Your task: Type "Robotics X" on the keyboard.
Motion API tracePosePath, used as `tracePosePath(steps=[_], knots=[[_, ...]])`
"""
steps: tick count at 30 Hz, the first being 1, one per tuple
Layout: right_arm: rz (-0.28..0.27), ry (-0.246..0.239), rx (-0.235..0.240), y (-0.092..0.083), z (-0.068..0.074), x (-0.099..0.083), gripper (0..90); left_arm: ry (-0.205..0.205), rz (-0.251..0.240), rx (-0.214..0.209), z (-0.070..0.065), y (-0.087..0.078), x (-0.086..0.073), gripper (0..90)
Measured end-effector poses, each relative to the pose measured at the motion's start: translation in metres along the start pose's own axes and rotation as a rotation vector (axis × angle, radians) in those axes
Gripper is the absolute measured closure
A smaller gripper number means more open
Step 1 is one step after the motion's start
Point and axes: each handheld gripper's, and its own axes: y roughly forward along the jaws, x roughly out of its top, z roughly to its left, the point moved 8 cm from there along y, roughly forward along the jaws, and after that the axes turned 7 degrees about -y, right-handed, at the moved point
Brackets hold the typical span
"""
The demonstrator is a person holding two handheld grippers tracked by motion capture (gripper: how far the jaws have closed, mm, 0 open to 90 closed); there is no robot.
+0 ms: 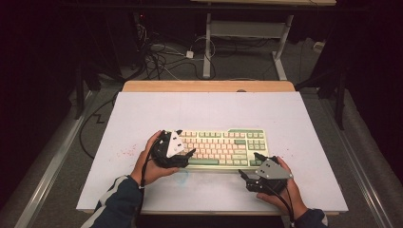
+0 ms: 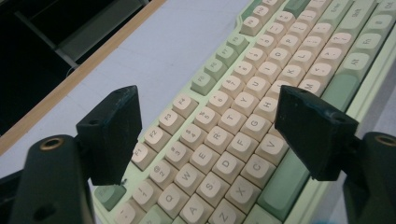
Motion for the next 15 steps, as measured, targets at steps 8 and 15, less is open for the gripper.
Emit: tracePosePath(steps=[8,15], knots=[[-0.001,0.004,0.018,0.002,0.002,0.002,24.1,0.032,-0.017,0.010,0.006,-0.022,-0.008,21.3],[-0.015,0.003,0.043,0.004,0.005,0.007,30.0,0.032,-0.032,0.028,0.012,-0.040,-0.016,18.2]])
